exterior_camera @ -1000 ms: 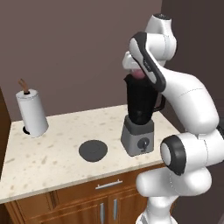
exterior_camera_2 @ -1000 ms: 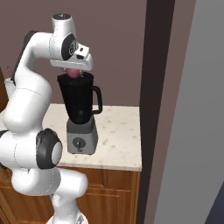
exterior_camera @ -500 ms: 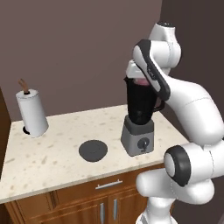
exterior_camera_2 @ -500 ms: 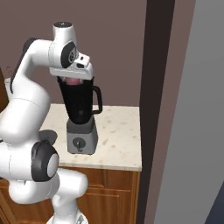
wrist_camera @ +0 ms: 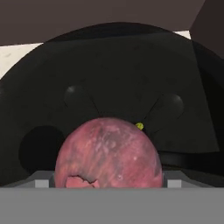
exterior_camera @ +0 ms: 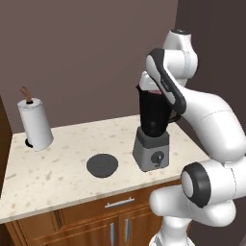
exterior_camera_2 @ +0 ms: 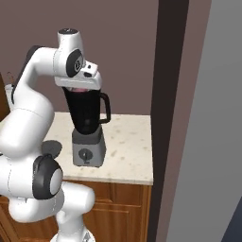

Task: Grab the lemon and onion from the fridge, place them in the blender, close the lid, and turn on the blender to create a marinade.

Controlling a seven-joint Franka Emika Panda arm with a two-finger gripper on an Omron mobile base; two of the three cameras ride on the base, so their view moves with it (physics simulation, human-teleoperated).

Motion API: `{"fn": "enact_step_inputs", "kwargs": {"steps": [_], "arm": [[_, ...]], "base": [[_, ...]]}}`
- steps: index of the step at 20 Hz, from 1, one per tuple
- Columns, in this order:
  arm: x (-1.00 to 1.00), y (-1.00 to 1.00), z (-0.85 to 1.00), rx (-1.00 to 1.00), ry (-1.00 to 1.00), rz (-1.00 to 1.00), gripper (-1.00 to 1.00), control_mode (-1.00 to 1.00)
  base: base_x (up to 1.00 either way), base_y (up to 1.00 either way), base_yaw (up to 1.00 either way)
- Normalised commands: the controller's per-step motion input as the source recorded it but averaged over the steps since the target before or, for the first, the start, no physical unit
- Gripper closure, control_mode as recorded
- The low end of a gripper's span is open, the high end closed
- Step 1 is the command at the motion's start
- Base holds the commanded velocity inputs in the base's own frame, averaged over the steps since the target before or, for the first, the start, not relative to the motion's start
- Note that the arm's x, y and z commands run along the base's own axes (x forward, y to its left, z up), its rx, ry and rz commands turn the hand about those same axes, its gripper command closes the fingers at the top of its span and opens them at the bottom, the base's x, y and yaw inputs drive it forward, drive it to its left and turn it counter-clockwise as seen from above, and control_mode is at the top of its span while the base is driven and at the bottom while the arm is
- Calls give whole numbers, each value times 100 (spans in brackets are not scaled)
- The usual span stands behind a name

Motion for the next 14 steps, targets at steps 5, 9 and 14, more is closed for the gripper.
{"fn": "enact_step_inputs", "kwargs": {"steps": [5, 9, 14], "arm": [[-4, -8, -5, 0, -2, 0, -100, -100], [-10, -6, 0, 0, -6, 0, -100, -100], [-9, -4, 10, 0, -13, 0, -100, -100]], "base": [[0, 0, 0], [0, 0, 0], [0, 0, 0]]}}
